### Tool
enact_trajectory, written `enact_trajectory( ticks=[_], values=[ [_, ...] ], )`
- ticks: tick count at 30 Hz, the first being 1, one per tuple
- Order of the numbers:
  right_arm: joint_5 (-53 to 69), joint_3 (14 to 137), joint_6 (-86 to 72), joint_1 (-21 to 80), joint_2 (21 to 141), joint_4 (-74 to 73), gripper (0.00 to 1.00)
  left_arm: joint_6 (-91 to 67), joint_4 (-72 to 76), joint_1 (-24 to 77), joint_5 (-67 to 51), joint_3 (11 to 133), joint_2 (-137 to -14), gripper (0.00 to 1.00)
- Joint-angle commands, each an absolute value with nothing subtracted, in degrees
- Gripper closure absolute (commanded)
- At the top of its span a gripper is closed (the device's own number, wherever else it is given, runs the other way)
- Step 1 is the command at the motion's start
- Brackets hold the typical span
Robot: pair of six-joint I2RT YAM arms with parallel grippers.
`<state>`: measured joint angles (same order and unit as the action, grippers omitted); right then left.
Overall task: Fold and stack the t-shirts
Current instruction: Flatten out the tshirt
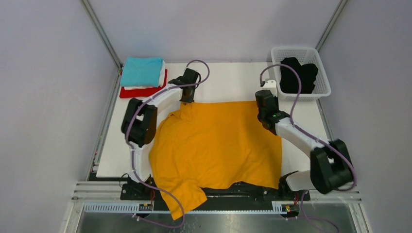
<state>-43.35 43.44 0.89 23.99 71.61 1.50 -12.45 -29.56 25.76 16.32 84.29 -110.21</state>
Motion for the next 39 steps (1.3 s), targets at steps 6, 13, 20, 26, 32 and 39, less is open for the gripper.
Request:
enact_trajectory(
  ticks=[6, 13, 20, 26, 32, 39],
  values=[
    [-46.87, 69.98, 1.14, 21.53, 97.17, -3.53, 0.34, -10.25, -35.41, 23.24, 21.97, 116.6, -127.98, 0.01],
    [-29.23, 59.7, -12.84, 21.58, 81.92, -8.55, 0.01, -18.67, -30.5, 23.2, 13.49, 94.69, -110.3, 0.01],
    [5.15, 36.57, -27.12, 21.84, 66.65, 3.47, 0.01, -27.52, -19.95, 23.14, 8.35, 61.61, -85.08, 0.01],
    [10.81, 30.24, -31.97, 22.24, 69.31, 7.38, 0.05, -29.97, -17.41, 21.37, 7.21, 55.39, -84.32, 0.04],
    [8.5, 30.41, -31.98, 22.24, 72.17, 6.12, 0.06, -31.08, -16.88, 20.66, 5.51, 60.09, -94.56, 0.18],
    [5.09, 30.92, -31.37, 22.21, 74.61, 4.18, 0.07, -33.29, -16.2, 18.99, 7.14, 65.78, -101.48, 0.36]
  ],
)
